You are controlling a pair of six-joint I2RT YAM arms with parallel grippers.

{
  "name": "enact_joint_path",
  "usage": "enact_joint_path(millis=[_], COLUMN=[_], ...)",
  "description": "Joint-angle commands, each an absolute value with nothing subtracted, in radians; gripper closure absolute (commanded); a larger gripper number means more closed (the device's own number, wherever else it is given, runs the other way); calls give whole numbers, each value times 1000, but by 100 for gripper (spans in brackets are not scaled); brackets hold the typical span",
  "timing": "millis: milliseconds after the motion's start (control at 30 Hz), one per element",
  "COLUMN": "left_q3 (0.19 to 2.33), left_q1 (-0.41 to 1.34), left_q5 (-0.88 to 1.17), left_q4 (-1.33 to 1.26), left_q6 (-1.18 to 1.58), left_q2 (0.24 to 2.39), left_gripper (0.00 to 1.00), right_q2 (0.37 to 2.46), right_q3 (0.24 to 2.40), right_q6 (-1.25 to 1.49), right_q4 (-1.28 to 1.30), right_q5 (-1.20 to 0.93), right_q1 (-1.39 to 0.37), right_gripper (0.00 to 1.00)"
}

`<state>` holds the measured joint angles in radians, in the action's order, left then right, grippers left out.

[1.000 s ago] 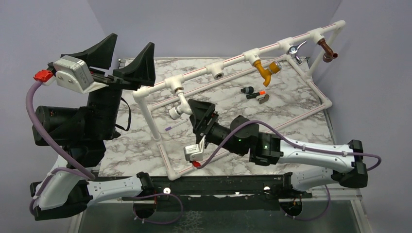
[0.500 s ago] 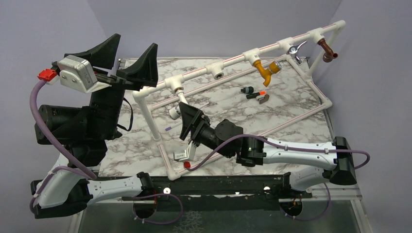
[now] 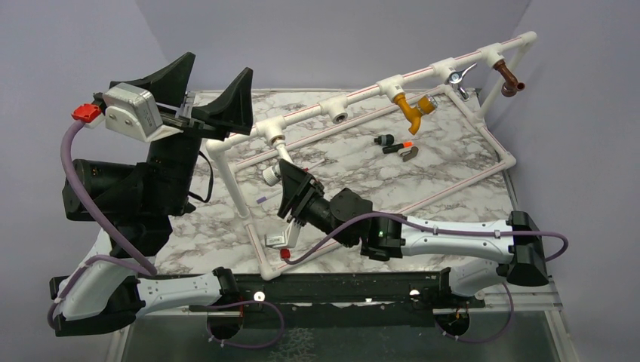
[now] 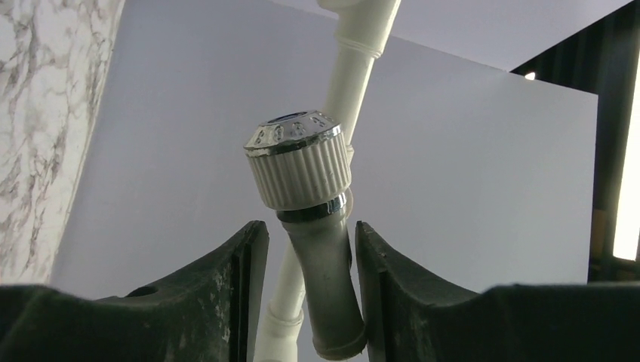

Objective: Install the water faucets

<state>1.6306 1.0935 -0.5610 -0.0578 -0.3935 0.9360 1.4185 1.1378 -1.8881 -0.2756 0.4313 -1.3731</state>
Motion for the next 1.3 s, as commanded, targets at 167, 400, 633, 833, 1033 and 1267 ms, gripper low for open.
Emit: enact_joint_path(millis=[167, 400, 633, 833, 1033, 1267], left_q3=[1655, 1655, 1661, 1660, 1662, 1661], left_q1=[1110, 1117, 1121, 1123, 1130, 1134], left_q5=[-593, -597, -600, -602, -606, -607], left_q4=[-62, -63, -57, -60, -57, -58], left_q6=[-415, -418, -418, -421, -420, -424], left_q2=[942, 945, 945, 945, 940, 937], left_gripper=[1, 1, 1, 1, 1, 1], right_q2=[1454, 1455, 1466, 1508, 1594, 1650], right_q3=[1147, 1103, 1058, 1016, 995, 1007], right_q6=[-1878, -1692, -1402, -1072, -800, -462], right_q4=[-399, -547, -780, -1102, -1431, -1606], right_q5=[486, 465, 445, 498, 646, 801], right_q1=[-1377, -1377, -1378, -1377, -1378, -1378], right_gripper=[81, 100, 99, 100, 99, 100])
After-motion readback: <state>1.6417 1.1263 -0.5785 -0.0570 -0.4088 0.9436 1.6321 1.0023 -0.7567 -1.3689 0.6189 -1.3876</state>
